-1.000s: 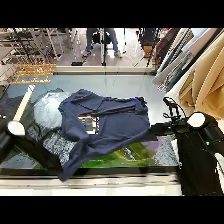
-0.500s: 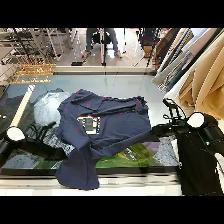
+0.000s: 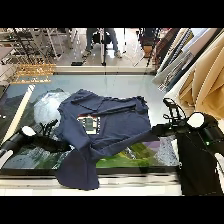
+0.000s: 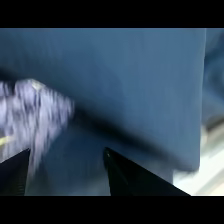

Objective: Fold the clothes and pants, and hang the long-sleeved shirts on hangers.

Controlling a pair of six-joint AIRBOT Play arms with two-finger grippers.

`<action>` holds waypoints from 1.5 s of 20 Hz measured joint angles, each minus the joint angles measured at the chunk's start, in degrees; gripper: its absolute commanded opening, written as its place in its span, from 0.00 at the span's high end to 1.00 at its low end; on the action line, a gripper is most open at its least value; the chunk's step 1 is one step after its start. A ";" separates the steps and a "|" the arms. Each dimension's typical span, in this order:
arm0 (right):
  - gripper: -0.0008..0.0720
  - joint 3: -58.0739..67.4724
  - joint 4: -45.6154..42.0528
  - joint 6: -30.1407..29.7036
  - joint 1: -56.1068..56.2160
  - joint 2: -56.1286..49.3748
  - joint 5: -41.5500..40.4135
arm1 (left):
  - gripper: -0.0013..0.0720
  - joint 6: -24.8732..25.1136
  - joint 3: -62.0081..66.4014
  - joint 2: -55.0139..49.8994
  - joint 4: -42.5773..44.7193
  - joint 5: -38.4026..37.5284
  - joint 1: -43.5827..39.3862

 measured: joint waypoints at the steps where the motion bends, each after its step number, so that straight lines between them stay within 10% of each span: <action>1: 0.96 0.00 0.02 0.00 0.00 0.00 -0.20 | 0.28 0.31 0.00 -0.61 -1.95 2.49 0.02; 5: 0.96 0.00 0.00 0.00 0.00 0.00 -0.72 | 0.29 1.29 0.00 -1.75 -10.43 11.96 0.07; 11: 0.96 -0.02 0.00 0.00 0.00 0.00 -1.81 | 0.83 1.66 0.00 -2.10 -19.50 21.46 -0.59; 21: 0.96 0.00 0.00 0.00 0.00 0.00 -1.31 | 0.50 4.11 -0.42 -2.14 -12.70 14.16 -0.74; 30: 0.96 0.00 0.00 0.00 0.00 0.00 -0.96 | 0.49 8.11 -0.92 -2.12 -7.06 -0.42 -0.63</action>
